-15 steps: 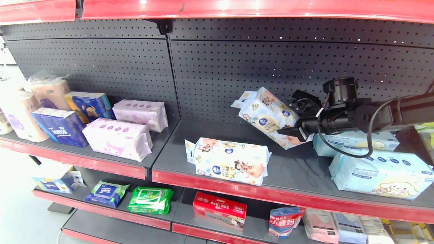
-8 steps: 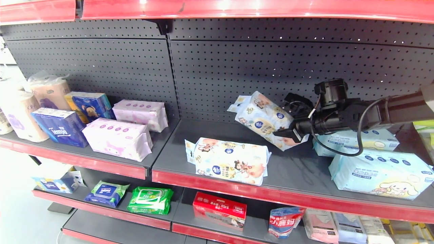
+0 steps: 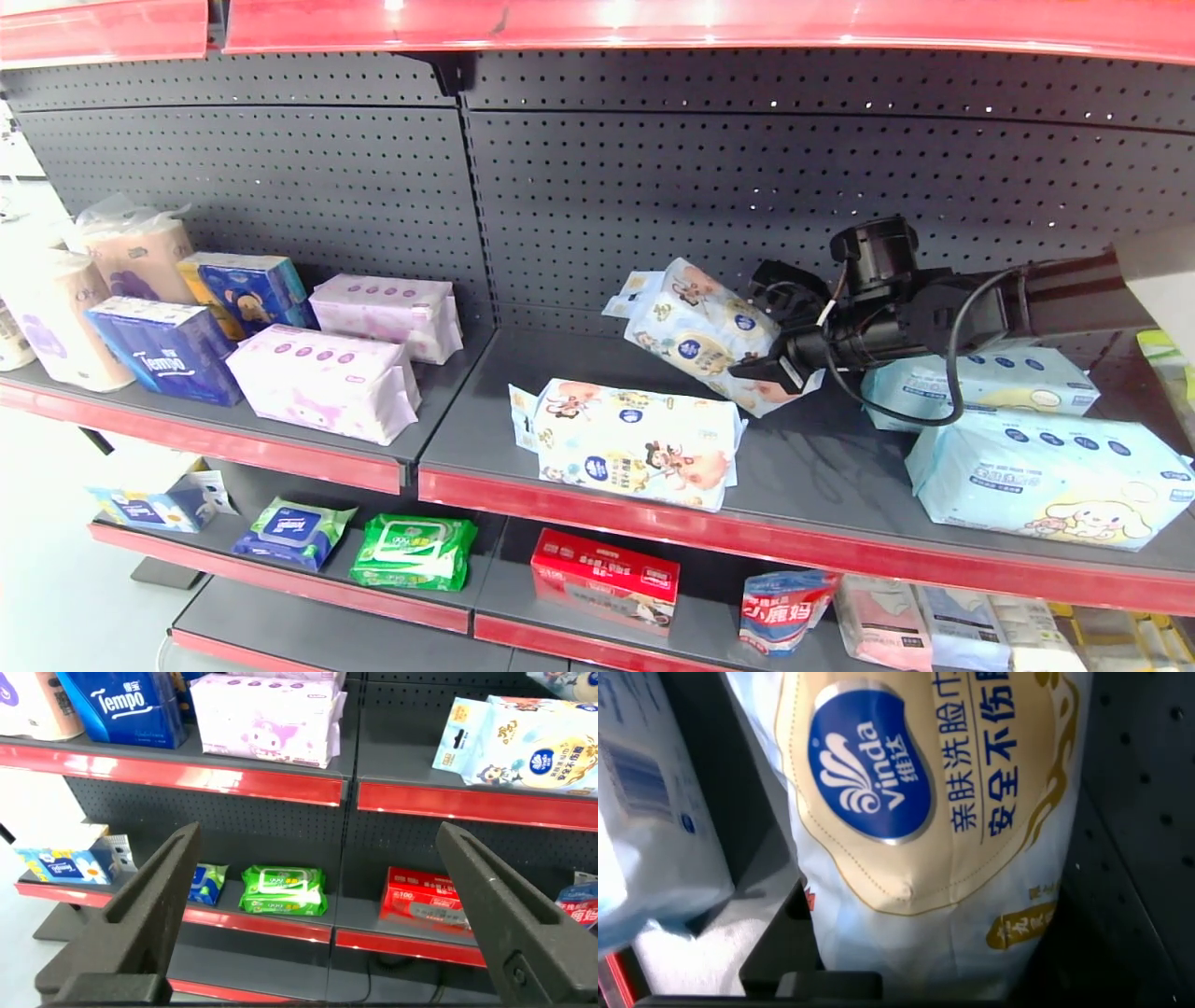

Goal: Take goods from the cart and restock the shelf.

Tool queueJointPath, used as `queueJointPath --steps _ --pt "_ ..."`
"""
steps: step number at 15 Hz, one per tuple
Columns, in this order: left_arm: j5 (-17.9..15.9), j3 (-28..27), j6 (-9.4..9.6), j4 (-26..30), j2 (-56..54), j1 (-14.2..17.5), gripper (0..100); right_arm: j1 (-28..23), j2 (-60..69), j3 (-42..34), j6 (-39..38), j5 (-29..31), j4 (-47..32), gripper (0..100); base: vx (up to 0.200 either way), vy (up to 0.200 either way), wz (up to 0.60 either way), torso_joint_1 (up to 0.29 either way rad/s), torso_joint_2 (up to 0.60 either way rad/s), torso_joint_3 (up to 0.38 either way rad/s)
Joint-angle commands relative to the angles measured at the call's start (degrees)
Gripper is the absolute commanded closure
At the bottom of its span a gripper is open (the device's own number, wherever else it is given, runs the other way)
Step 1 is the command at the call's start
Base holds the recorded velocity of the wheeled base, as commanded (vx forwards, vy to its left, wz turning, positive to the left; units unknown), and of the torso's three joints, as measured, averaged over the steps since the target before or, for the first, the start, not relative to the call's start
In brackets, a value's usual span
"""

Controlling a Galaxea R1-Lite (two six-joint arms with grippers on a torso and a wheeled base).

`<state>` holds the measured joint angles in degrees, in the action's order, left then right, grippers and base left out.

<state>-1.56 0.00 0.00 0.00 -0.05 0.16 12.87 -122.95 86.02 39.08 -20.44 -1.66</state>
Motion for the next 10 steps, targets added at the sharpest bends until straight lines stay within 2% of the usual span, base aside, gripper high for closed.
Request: queueJointPath --steps 1,10 --pt "0.0 0.0 0.0 0.0 0.0 0.0 0 1.1 -1.1 1.2 -0.1 0.0 0.1 100 0.0 0.0 0.0 0.0 0.0 0.0" --pt "0.0 0.0 0.0 0.0 0.0 0.0 0 3.0 -2.5 2.2 0.6 0.8 0.1 100 0.0 0.0 0.0 0.0 0.0 0.0"
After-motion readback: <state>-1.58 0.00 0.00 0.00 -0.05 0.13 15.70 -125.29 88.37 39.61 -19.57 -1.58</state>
